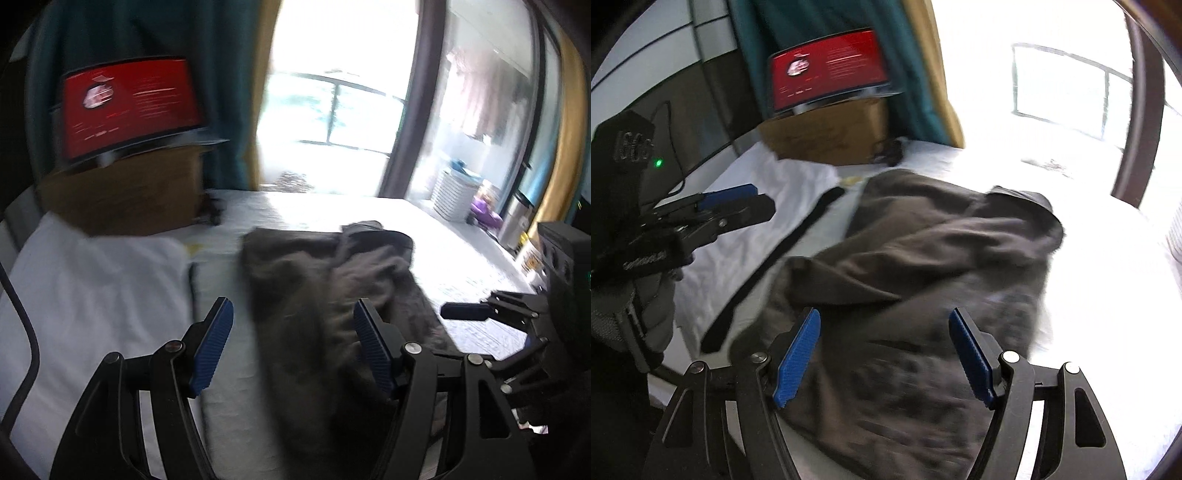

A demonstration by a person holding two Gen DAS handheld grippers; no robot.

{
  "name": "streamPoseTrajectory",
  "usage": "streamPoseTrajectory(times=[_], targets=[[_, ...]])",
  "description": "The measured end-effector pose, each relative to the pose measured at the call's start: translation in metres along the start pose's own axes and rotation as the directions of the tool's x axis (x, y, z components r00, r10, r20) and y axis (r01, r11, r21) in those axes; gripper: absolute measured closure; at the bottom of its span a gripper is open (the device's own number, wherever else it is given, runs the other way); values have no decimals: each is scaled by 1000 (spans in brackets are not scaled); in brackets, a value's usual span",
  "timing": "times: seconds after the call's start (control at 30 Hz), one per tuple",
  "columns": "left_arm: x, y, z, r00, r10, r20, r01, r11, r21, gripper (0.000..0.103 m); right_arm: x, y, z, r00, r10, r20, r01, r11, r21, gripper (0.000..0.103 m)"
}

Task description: Fold small clothes

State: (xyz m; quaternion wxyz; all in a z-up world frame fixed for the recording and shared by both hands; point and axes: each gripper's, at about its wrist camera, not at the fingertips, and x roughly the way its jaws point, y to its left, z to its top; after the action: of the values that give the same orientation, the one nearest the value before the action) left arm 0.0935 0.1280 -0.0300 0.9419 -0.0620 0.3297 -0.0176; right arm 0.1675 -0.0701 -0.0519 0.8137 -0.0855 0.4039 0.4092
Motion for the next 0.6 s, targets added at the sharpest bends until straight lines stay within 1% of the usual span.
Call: streamPoseTrajectory(times=[0.1,0.3,0.6], targets=[[17,-28,9,999,-26,-28,28,997,67,35,-8,-27,-8,1000,-21,11,20,999,45,29],[51,-66,28,994,-65,-84,74,990,118,35,-18,-78,-20,996,-81,27,76,989,129,29],[101,-117,46,982,-66,-178,108,966,235,35,-33,-163,-41,982,-182,43,162,945,285,29]])
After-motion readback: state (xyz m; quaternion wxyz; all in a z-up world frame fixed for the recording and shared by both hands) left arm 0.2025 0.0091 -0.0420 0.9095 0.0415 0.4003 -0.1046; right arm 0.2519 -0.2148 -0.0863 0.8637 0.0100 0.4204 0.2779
